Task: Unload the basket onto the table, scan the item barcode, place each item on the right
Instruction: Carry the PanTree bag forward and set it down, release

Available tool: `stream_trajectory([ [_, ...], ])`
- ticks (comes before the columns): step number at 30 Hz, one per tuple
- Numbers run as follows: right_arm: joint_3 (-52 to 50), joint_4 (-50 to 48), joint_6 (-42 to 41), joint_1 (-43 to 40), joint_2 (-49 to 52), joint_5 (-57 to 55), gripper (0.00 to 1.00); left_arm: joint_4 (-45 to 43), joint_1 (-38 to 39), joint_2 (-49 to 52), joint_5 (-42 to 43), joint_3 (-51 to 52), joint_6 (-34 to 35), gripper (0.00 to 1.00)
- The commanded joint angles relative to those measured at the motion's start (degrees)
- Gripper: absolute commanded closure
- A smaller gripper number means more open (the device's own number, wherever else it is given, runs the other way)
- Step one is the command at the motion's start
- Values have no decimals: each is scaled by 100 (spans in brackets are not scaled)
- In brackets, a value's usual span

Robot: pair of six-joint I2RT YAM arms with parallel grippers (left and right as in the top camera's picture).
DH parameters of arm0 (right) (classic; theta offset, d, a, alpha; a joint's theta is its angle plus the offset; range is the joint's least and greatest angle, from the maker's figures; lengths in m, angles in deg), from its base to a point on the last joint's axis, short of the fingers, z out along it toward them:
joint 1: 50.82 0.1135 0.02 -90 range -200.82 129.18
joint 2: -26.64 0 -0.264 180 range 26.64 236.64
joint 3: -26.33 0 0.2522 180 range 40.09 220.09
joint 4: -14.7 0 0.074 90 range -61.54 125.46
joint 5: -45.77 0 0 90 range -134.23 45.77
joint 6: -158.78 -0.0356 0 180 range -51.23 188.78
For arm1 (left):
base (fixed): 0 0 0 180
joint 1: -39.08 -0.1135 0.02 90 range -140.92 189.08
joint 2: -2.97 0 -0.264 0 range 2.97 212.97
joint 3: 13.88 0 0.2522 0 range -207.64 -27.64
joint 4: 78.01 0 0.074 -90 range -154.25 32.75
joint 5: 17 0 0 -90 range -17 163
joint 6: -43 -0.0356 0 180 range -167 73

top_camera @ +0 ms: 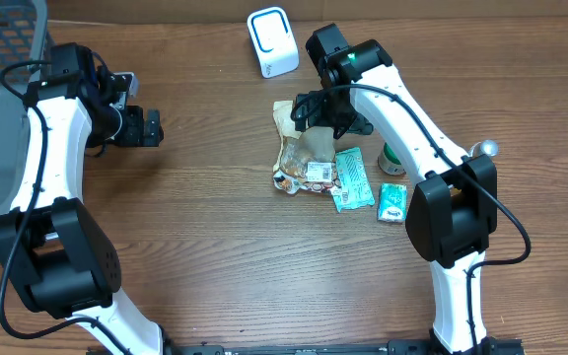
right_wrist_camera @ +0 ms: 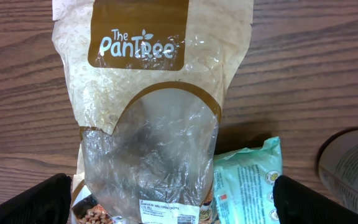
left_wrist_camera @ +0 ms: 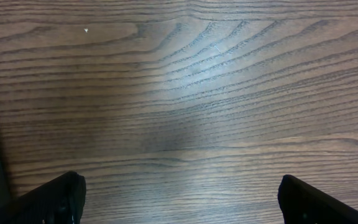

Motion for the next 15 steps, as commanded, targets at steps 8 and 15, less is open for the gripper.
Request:
stream_trajectory([
  [8, -50, -267, 1064, -48, 9, -96, 0, -7, 20, -17, -11, -103, 79, 1],
  [15, -50, -264, 1064, -48, 7, -98, 0, -7, 20, -17, -11, -103, 79, 0],
])
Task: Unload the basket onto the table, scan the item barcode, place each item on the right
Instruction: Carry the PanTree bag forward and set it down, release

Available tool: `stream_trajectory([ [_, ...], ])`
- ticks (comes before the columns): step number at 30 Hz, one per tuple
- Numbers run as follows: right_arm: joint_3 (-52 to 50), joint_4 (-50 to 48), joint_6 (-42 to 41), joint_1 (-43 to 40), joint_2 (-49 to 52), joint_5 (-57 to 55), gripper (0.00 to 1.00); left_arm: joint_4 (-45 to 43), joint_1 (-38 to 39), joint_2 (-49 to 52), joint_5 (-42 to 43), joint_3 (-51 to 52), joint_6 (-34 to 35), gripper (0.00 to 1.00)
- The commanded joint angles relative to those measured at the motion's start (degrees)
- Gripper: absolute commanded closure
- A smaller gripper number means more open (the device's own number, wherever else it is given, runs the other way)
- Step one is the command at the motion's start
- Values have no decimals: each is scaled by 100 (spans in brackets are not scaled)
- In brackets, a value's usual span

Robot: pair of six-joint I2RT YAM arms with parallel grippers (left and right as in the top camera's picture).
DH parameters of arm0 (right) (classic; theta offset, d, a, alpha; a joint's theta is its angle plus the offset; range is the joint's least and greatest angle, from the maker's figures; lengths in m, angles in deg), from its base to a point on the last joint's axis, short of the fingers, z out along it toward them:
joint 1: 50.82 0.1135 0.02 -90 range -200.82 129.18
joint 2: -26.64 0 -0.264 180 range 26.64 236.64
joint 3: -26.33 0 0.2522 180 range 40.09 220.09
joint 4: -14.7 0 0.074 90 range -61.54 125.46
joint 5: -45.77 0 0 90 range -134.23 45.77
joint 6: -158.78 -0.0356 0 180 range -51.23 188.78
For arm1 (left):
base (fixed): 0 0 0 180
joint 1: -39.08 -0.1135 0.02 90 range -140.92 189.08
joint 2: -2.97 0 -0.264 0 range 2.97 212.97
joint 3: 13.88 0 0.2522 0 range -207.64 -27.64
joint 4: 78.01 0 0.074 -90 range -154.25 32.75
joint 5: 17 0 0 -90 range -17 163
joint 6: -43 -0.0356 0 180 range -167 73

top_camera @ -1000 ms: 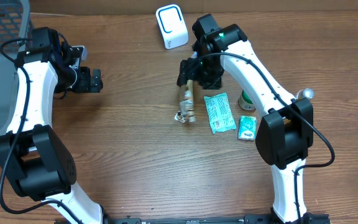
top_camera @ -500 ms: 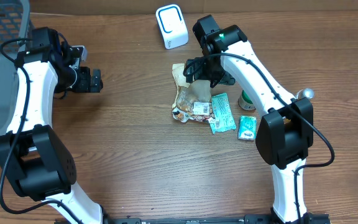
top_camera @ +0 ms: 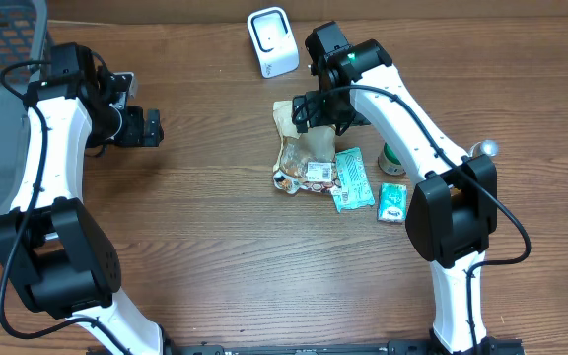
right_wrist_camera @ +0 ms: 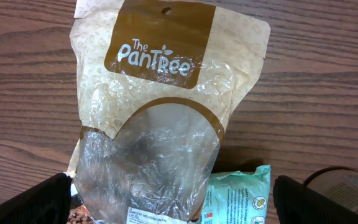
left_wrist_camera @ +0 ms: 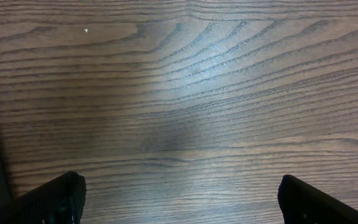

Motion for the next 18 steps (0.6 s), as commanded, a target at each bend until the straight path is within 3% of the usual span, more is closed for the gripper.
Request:
stream_trajectory([
  [1, -50, -33, 68, -42, 7, -57, 0, -7, 20, -17, -11, -103, 79, 0],
  [18, -48, -31, 68, -46, -129, -57, 0, -7, 20, -17, -11, -103, 79, 0],
])
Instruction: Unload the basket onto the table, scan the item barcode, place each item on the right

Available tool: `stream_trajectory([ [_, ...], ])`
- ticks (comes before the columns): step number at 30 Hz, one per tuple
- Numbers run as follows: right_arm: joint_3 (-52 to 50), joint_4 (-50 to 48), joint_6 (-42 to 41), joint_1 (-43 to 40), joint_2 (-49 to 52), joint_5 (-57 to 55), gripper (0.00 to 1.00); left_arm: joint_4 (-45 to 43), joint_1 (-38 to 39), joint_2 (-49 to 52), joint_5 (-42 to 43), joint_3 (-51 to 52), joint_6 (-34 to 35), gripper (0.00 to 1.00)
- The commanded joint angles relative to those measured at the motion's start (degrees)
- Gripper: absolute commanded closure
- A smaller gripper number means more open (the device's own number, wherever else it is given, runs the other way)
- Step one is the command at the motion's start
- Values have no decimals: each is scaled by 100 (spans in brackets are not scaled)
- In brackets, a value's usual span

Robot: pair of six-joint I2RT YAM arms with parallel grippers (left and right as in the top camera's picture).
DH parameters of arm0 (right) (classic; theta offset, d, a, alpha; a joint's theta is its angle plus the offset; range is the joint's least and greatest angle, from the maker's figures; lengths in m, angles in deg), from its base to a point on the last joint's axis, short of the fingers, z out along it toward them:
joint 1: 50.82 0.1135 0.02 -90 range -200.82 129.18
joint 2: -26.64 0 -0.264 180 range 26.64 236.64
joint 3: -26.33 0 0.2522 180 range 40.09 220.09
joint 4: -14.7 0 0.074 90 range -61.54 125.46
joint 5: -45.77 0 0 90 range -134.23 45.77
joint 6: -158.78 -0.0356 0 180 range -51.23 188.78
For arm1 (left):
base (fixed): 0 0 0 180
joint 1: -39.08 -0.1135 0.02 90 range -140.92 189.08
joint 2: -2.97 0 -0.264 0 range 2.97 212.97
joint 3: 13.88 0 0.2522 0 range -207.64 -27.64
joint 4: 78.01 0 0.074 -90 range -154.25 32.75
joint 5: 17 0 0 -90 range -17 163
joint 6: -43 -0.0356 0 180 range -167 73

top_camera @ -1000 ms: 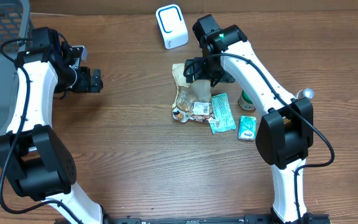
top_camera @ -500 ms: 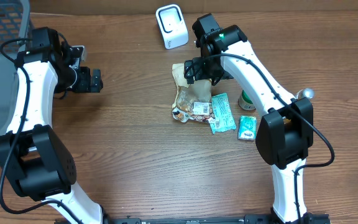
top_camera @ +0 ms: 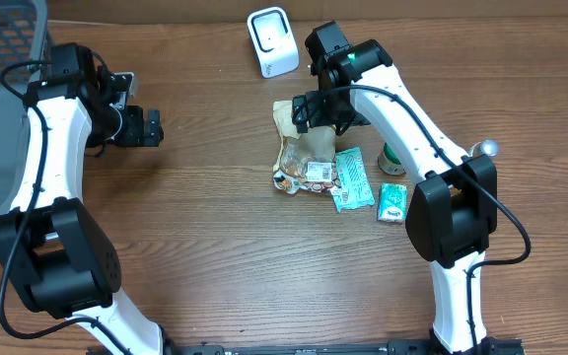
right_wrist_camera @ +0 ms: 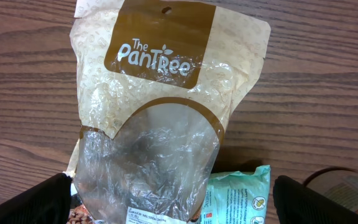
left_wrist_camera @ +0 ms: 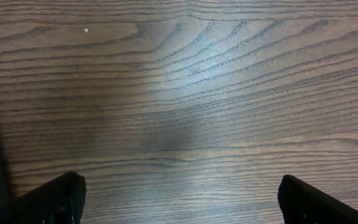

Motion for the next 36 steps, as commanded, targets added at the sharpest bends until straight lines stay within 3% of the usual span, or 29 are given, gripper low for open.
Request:
stream_trajectory([
  [1, -48, -33, 48, -46, -234, -57, 0, -7, 20, -17, -11, -103, 79, 0],
  [11, -46, -35, 74, -46, -2210, -61, 0, -7, 20, -17, -11, -103, 79, 0],
  [18, -46, -48, 326, -59, -4315, -968, 0, -7, 20, -17, -11, -103, 79, 0],
  [31, -48, 1631, 295, -59, -7984, -1257, 0, -7, 20, -17, -11, -103, 79, 0],
  [36, -48, 2594, 256, -234, -9154, -715, 0, -7, 20, -17, -11, -103, 79, 0],
])
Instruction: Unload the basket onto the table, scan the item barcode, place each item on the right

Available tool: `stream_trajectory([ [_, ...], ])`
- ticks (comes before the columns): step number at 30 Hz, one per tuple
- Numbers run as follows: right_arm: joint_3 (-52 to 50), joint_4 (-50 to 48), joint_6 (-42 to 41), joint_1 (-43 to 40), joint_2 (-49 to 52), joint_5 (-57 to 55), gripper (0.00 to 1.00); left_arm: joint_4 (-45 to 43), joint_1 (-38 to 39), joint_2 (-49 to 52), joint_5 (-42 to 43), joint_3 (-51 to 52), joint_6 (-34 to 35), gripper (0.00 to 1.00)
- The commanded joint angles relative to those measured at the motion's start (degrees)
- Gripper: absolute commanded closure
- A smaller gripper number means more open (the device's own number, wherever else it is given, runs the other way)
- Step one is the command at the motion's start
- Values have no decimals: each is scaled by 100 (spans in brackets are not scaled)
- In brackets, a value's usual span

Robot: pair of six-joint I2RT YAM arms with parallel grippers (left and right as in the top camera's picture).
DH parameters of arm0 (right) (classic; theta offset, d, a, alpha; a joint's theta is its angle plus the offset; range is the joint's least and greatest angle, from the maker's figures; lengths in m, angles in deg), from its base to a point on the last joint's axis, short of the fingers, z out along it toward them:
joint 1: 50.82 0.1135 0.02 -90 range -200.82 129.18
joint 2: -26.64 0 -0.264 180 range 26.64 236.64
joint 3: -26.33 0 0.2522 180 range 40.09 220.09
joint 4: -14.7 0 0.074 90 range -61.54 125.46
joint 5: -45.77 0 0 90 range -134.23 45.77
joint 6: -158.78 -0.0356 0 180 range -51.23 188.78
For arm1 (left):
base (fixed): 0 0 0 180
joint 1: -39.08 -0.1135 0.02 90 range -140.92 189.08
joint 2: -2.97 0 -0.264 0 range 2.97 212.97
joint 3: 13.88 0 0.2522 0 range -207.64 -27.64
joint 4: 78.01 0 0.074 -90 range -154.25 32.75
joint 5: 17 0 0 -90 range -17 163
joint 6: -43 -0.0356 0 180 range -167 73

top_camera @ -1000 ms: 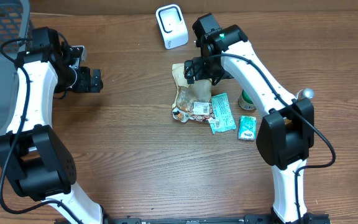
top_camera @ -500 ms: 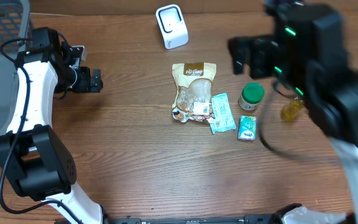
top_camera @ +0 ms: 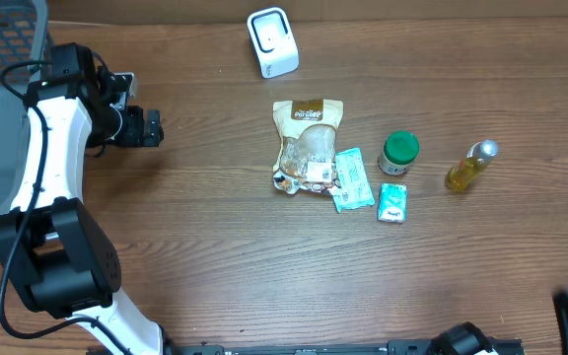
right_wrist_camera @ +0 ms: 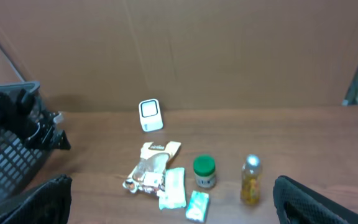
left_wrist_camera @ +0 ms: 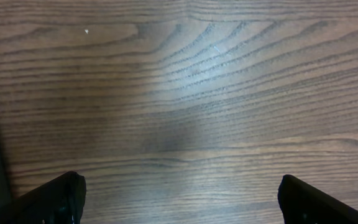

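Note:
The brown and clear PanTree bag (top_camera: 309,138) lies flat mid-table, its label end near a mint packet (top_camera: 352,179). The white scanner (top_camera: 272,41) stands at the far edge. In the right wrist view the bag (right_wrist_camera: 151,163) and scanner (right_wrist_camera: 150,115) look small and far off. My right gripper (right_wrist_camera: 173,200) is open, high and well back from the table, holding nothing. Only a dark bit of that arm shows overhead. My left gripper (top_camera: 149,128) is open over bare wood (left_wrist_camera: 179,112), far left of the bag.
A green-lidded jar (top_camera: 398,153), a yellow bottle (top_camera: 469,166) and a small teal box (top_camera: 392,202) stand right of the bag. A dark mesh basket fills the far left corner. A brown wall (right_wrist_camera: 229,56) backs the table.
My right arm, which hung open just over the PanTree bag, is now withdrawn to the front right, high above the table. The bag lies where it was. The left arm has not moved.
My right gripper was open low over the bag's clear window. Then it stood a little farther toward the bag's logo end and stayed there. Now it is far back and empty, with all the items unmoved.

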Motion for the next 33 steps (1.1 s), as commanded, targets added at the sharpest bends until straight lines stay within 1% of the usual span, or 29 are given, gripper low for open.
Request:
stream_trajectory([
  [1, -24, 247, -9, -221, -466, 439, 0, 2, 20, -17, -11, -101, 79, 1],
  [8, -380, 247, -9, -597, -1154, 470, 0, 2, 20, -17, -11, -101, 79, 0],
  [12, -920, 247, -9, -691, -1523, 468, 0, 2, 20, -17, -11, -101, 79, 0],
  [18, -2138, 120, -9, -767, -2227, 466, 0, 2, 20, -17, -11, -101, 79, 0],
  [27, -3720, -732, -9, -767, -3027, 463, 0, 2, 20, -17, -9, -101, 79, 0],
  [28, -4026, -938, -9, -767, -3198, 468, 0, 2, 20, -17, -11, -101, 79, 0],
  [33, -4913, -1805, -9, -767, -3746, 466, 0, 2, 20, -17, -11, -101, 79, 0],
])
